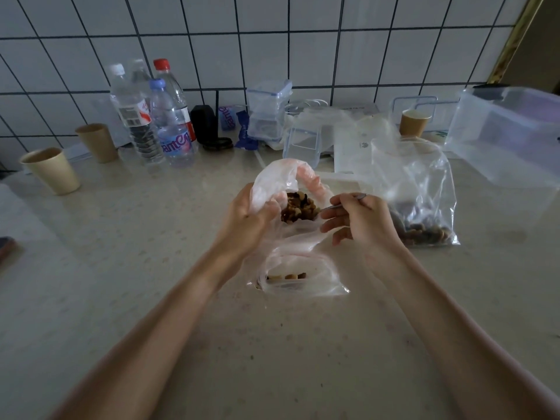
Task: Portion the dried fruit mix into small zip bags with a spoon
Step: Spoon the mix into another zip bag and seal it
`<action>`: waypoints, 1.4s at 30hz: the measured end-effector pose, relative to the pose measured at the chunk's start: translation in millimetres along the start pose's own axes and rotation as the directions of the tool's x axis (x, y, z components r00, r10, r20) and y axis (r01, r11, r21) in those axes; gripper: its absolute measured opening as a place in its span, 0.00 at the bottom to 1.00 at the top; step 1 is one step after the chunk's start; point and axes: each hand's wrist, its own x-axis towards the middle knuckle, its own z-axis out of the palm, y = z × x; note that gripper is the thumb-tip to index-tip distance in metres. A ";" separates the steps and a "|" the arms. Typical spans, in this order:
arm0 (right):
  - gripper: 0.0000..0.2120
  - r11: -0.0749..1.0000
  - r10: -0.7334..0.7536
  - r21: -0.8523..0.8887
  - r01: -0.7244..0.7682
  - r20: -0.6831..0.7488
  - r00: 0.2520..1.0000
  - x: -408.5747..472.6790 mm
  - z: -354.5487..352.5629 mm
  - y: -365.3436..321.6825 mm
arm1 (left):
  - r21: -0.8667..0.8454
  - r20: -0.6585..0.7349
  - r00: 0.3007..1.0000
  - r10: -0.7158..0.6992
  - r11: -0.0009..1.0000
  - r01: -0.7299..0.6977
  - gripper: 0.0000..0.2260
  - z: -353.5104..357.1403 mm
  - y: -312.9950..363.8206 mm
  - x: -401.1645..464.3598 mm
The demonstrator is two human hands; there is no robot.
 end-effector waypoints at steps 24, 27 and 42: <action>0.14 0.954 -0.087 0.295 0.061 0.078 0.993 -5.1 -13.2 -17.2 | 0.190 -0.202 0.978 0.052 0.982 -0.013 0.28 -38.3 16.3 -5.1; 0.14 0.950 -0.127 0.297 0.092 0.101 0.987 -6.9 -16.2 -21.6 | 0.395 -0.229 0.939 0.256 0.906 -0.151 0.21 -42.2 18.8 -20.2; 0.16 0.989 -0.122 -0.021 0.148 0.454 0.883 -16.5 -44.7 -37.2 | 0.662 0.037 0.999 0.025 0.748 -0.043 0.07 -12.1 11.2 -79.8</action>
